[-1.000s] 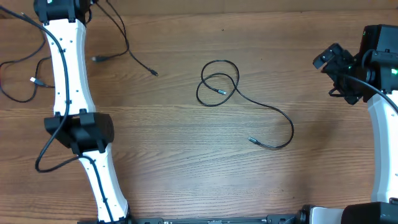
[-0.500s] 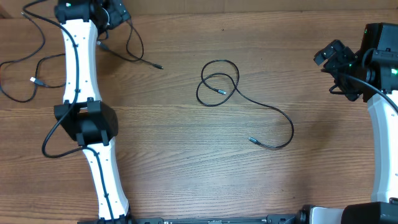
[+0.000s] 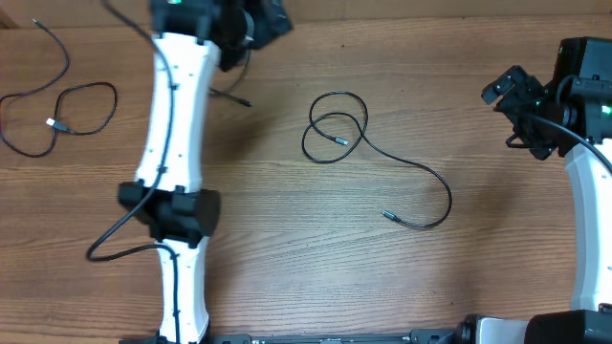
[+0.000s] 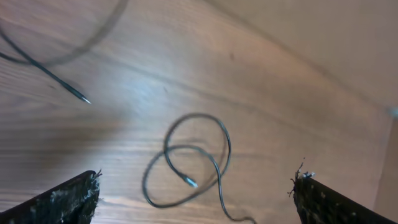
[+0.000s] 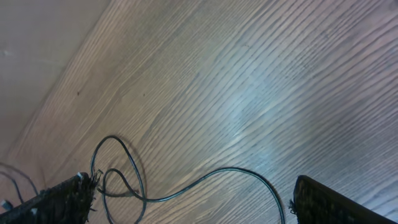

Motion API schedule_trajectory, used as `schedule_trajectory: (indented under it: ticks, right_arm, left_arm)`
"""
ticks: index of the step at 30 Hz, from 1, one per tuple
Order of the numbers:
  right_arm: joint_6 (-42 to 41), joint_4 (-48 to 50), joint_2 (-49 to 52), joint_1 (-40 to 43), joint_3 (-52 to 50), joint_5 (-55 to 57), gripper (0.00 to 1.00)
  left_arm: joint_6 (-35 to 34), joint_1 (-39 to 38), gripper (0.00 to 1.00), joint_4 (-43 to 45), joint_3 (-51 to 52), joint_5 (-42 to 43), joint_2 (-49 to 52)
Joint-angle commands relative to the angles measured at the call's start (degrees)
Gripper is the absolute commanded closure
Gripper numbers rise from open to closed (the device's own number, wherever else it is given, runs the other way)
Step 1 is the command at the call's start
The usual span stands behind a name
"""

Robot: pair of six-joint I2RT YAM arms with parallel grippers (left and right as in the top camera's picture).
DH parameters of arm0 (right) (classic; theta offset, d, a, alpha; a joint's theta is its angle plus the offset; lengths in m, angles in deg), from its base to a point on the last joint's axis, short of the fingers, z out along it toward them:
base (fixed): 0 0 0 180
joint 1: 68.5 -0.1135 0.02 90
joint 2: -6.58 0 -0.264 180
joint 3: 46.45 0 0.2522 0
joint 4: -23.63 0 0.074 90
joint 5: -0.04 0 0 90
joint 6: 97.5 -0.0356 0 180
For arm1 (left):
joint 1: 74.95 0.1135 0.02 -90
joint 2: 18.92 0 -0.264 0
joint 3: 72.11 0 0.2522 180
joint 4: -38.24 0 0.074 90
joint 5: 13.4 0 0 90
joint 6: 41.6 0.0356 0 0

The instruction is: Untangle cables

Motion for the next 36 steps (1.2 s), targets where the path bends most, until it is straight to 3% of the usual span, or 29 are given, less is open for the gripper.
schedule_trajectory:
  ticks: [1,9,22,25,30,36]
  right_arm:
    - [0.52,-0.07,-0.09,-0.04,1.07,0.81,0.0]
    - [0.46,-0.09,-0.09,-0.04,1.07,0.79,0.0]
    - [0.46,-0.09,-0.09,-0.04,1.07,0.76,0.0]
    - [0.46,-0.09,-0.09,-0.04,1.07,0.76,0.0]
    - [0.46,-0.09,-0.09,-0.04,1.07,0.76,0.0]
    - [0.46,-0.09,-0.09,-0.04,1.07,0.76,0.0]
  left_arm:
    - [-4.55,-5.55,0.01,-0.13,0.2,-1.73,2.89]
    - [-11.3,-15.15,0.0,0.68,0.28,-4.02,11.28]
    - [-9.84,-22.84,0.03,5.97,0.28,-3.78,25.66]
    - [-9.6,-24.06,0.07,7.23,0.28,-3.98,27.47]
    - [-9.6,-25.14,0.01,7.72,0.35,-3.87,28.57]
    - [-7.87,-25.2,0.0,7.87,1.77,-3.98,28.57]
